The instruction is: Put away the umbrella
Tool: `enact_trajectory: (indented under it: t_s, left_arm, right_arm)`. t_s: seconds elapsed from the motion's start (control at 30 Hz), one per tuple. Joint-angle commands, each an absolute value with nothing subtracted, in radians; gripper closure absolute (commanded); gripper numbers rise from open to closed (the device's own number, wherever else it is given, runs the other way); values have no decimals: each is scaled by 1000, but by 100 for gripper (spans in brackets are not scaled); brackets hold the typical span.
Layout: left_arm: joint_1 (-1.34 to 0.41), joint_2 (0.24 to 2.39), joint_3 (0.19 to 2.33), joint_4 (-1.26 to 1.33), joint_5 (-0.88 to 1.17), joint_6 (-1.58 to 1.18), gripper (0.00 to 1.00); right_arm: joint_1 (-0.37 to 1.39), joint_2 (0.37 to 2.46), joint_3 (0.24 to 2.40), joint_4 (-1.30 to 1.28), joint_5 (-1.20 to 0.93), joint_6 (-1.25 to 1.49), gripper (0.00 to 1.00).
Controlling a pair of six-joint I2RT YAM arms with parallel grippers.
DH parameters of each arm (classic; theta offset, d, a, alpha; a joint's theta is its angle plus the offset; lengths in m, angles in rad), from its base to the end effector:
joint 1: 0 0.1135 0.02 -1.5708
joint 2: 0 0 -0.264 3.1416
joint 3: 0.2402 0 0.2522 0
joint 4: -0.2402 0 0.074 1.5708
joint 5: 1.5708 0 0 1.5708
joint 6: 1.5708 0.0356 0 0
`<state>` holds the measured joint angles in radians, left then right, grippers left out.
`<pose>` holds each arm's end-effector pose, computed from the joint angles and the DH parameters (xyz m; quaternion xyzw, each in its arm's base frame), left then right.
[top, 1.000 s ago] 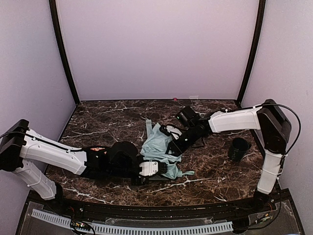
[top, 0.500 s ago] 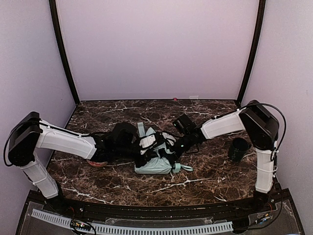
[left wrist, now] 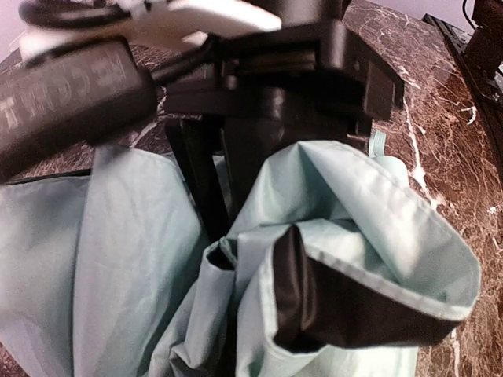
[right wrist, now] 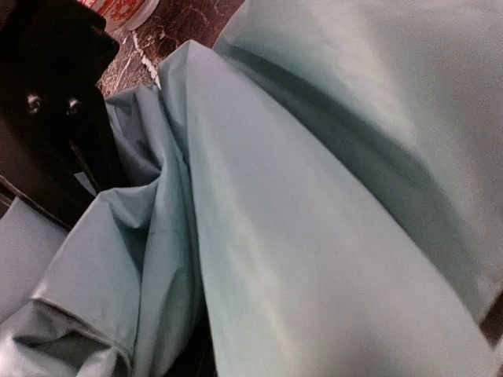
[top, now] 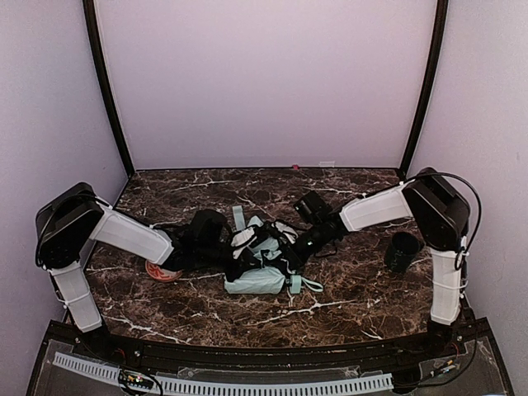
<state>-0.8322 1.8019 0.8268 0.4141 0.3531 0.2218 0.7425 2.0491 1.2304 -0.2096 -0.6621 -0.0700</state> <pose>0.2323 -0.2734 0.1442 0.5068 0.7020 -0.2897 0.4080 0.2839 0.2902 0.1226 -0.4400 0.8026 0.3792 0.1359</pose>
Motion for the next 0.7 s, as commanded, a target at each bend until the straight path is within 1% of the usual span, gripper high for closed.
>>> enact_trajectory:
  t_s: [0.0, 0.07, 0.17, 0.27, 0.37, 0.43, 0.5, 0.67]
  left_arm:
    - [-832, 1838, 770, 365, 390, 214, 100]
    - [-831, 1839, 769, 365, 399, 218, 100]
    - [-830, 1845, 768, 372, 419, 216, 100]
    - [-827, 1847, 769, 386, 439, 207, 100]
    - [-824, 1850, 771, 396, 445, 204, 100]
    - [-822, 1851, 776, 394, 448, 200, 100]
    - [-819, 1849, 779, 393, 454, 194, 100]
    - [-813, 1833, 773, 410, 471, 181, 100]
  right_arm:
    - [686, 1919, 1205, -181, -671, 9, 72]
    - [647, 1840, 1163, -118, -665, 65, 66]
    - [627, 1753, 1077, -60, -626, 82, 61]
    - [637, 1663, 986, 52, -627, 103, 58]
    - [690, 1603, 904, 185, -653, 72, 48]
    - [728, 1601, 864, 270, -687, 83, 44]
    - [764, 1635, 887, 269, -679, 73, 41]
    - [790, 1742, 934, 239, -635, 56, 41]
